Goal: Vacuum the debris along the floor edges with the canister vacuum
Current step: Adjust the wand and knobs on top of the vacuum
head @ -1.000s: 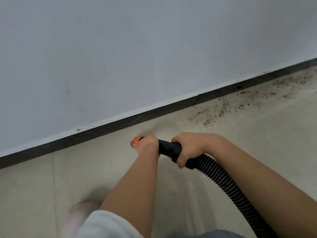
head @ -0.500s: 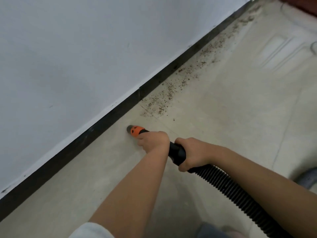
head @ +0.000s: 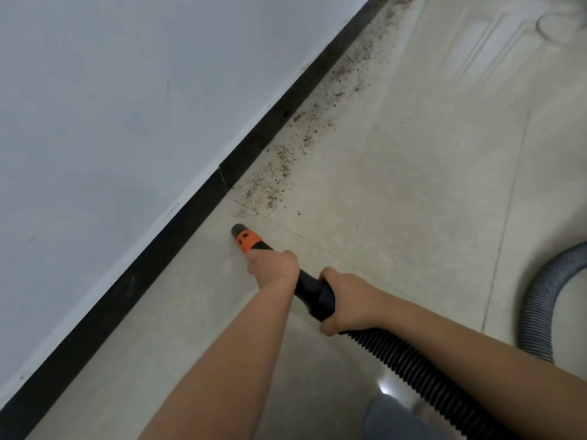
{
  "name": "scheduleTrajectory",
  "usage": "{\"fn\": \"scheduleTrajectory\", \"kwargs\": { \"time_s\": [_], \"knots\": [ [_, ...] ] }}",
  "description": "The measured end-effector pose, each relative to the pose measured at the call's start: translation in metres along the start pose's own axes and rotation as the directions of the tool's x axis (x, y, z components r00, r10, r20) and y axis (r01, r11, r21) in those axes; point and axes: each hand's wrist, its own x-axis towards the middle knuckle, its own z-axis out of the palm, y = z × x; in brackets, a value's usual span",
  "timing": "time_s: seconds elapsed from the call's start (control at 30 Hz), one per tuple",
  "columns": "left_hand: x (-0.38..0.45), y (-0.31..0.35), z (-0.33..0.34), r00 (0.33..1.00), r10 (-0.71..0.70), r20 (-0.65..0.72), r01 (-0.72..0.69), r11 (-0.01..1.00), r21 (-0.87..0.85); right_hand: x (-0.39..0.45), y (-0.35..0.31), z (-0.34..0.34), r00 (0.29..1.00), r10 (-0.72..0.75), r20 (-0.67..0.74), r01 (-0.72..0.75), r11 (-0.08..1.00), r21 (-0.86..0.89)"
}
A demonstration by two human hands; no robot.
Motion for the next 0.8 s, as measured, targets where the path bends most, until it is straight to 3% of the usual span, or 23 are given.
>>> {"fn": "scheduleTrajectory", "kwargs": {
  "time_s": [0.37,0.8],
  "knots": [
    [0.011,0.013,0.034,0.998,0.061,-0.012,-0.062,0.992,-0.109,0.010,0.032,-0.016,1.000,-0.011,-0.026,0.013,0.995,0.097],
    [-0.024,0.049,0.086,0.988,0.124,0.088,-0.109,0.981,-0.159,-0.027,0.058,-0.061,0.988,0.113,-0.103,-0.091,0.975,0.205]
  ]
}}
